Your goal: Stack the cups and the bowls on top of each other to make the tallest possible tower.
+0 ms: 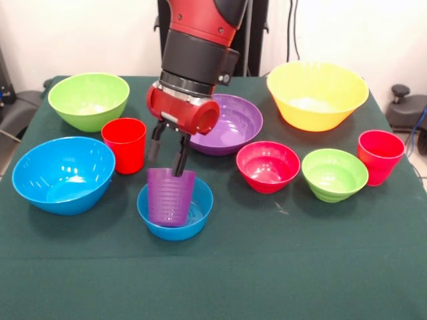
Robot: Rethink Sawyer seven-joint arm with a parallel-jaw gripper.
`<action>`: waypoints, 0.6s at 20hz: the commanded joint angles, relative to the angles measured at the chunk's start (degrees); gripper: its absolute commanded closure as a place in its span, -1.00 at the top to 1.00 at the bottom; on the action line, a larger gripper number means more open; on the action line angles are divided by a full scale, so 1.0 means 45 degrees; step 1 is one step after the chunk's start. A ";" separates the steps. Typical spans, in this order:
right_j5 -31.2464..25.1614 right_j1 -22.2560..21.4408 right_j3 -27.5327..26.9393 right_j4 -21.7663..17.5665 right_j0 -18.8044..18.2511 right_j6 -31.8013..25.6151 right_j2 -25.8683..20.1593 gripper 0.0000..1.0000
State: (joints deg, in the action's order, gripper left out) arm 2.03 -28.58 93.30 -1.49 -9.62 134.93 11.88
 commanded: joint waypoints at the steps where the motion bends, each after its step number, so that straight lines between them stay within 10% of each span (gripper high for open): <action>1: -0.1073 -0.0321 0.0495 0.0385 -0.0143 0.1352 -0.1829 1.00; 12: -0.0566 0.0012 0.0406 0.0832 0.0339 0.1712 -0.1523 1.00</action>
State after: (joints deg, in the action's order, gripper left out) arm 2.03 -30.28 93.67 -0.04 -9.80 134.93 10.92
